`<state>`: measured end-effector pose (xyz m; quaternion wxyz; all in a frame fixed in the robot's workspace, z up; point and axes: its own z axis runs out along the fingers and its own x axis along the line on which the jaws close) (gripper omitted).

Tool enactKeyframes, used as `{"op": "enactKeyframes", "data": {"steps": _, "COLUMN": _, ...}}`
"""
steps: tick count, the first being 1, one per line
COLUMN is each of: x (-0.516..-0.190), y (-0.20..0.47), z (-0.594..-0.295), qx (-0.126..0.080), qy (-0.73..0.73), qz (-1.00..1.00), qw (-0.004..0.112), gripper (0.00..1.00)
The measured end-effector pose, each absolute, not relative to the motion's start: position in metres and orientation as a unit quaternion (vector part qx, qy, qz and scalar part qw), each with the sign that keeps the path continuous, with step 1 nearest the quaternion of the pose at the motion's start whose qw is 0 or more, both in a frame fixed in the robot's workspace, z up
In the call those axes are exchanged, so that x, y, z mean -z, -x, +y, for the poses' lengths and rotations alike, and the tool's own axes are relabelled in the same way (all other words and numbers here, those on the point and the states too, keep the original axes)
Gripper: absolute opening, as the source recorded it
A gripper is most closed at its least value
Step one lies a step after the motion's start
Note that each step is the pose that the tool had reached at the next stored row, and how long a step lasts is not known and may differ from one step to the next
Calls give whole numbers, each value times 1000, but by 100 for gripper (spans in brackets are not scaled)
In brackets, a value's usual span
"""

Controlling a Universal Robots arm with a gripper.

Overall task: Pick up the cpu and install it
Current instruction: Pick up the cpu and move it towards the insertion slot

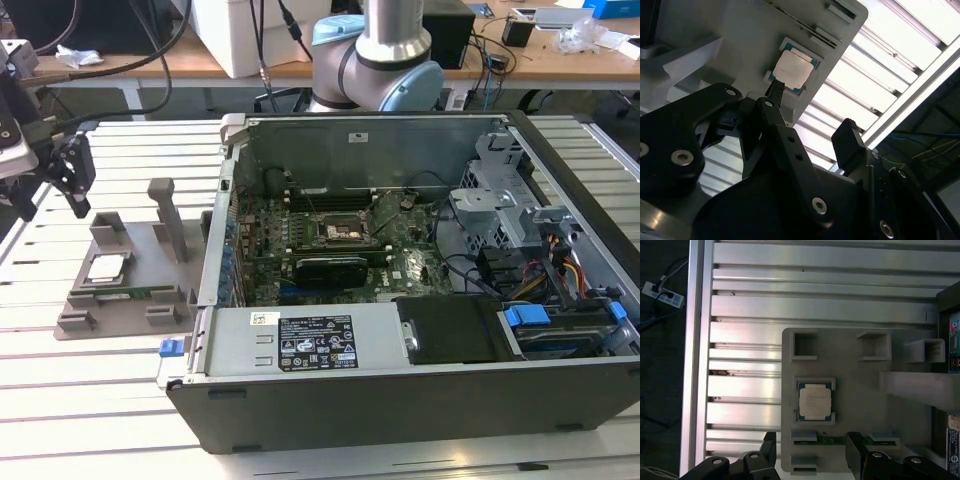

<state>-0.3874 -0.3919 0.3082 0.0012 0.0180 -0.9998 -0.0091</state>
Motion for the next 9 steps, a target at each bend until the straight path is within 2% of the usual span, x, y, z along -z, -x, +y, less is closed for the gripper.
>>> {"op": "enactKeyframes", "data": {"steps": 9, "x": -295, "y": 387, "z": -392, "qx": 9, "qy": -18, "qz": -1000, "qw": 1, "gripper": 66}}
